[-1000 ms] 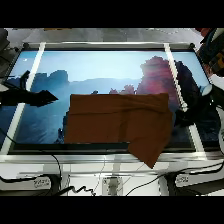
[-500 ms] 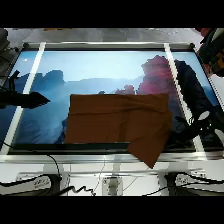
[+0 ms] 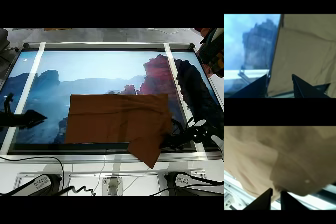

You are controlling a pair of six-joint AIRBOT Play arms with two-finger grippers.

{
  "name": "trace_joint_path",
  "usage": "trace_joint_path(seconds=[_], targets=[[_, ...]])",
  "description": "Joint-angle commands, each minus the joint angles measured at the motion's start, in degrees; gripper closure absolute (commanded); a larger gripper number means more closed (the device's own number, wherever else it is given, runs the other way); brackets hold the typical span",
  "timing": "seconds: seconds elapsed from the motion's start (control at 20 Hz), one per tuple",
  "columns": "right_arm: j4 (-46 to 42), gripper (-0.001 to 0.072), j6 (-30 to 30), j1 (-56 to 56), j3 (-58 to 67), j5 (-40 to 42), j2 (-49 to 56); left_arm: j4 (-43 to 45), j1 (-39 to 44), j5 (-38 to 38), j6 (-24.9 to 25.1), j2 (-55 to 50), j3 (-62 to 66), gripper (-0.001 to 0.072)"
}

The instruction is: Fold the clothes and pants, and hang the long-sleeved shirts on hangers.

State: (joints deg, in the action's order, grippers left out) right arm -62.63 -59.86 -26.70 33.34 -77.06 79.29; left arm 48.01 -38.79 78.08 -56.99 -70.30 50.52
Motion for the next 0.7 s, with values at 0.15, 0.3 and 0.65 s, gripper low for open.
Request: trace_joint_path(seconds=[0.15, 0.3, 0.65], targets=[[1.5, 0.0700, 2.5, 0.0, -0.4, 4.2, -0.6, 1.5, -3.0, -1.1, 0.9, 2.1, -10.7, 0.0368], [2.5, 0.0700, 2.6, 0.0, -0.4, 5.3, -3.2, 1.5, -3.0, -3.7, 0.9, 2.1, -14.4, 0.0365], [8.8, 0.0700, 2.6, 0.0, -0.4, 7.8, -6.4, 1.8, 4.1, -5.9, 2.4, 1.4, -19.3, 0.0339]])
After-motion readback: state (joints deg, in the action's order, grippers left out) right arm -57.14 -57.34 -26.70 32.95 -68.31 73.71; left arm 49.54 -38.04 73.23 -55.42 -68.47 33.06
